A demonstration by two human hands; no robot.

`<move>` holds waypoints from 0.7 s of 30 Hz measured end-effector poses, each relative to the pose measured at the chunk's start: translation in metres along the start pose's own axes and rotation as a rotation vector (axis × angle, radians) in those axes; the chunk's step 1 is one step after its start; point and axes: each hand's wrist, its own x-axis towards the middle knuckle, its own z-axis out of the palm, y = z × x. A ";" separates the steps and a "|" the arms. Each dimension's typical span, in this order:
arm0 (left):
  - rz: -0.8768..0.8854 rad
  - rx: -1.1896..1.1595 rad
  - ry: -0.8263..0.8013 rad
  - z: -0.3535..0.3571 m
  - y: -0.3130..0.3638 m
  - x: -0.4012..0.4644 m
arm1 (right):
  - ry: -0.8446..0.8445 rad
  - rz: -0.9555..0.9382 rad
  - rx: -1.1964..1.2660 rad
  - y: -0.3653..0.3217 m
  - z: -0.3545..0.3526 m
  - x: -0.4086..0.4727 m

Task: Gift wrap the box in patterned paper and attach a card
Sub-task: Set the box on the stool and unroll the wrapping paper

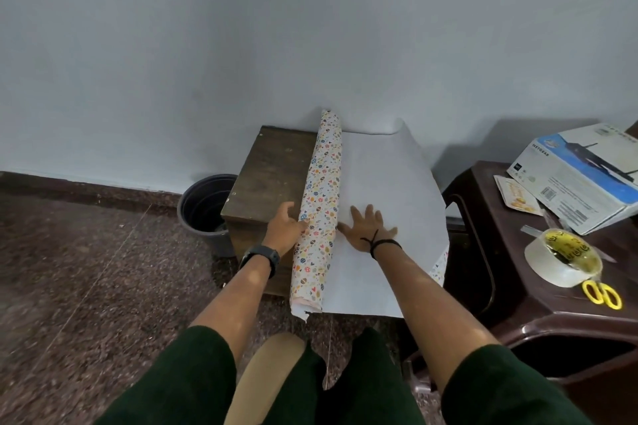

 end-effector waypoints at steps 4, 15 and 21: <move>0.247 0.279 0.017 -0.004 -0.001 -0.001 | -0.014 0.035 -0.004 0.007 -0.004 0.000; 0.121 0.614 -0.051 0.025 0.039 -0.010 | -0.003 0.107 -0.044 0.022 -0.008 -0.009; -0.049 -0.045 -0.127 0.015 0.030 -0.002 | -0.006 0.175 -0.002 0.059 -0.019 -0.009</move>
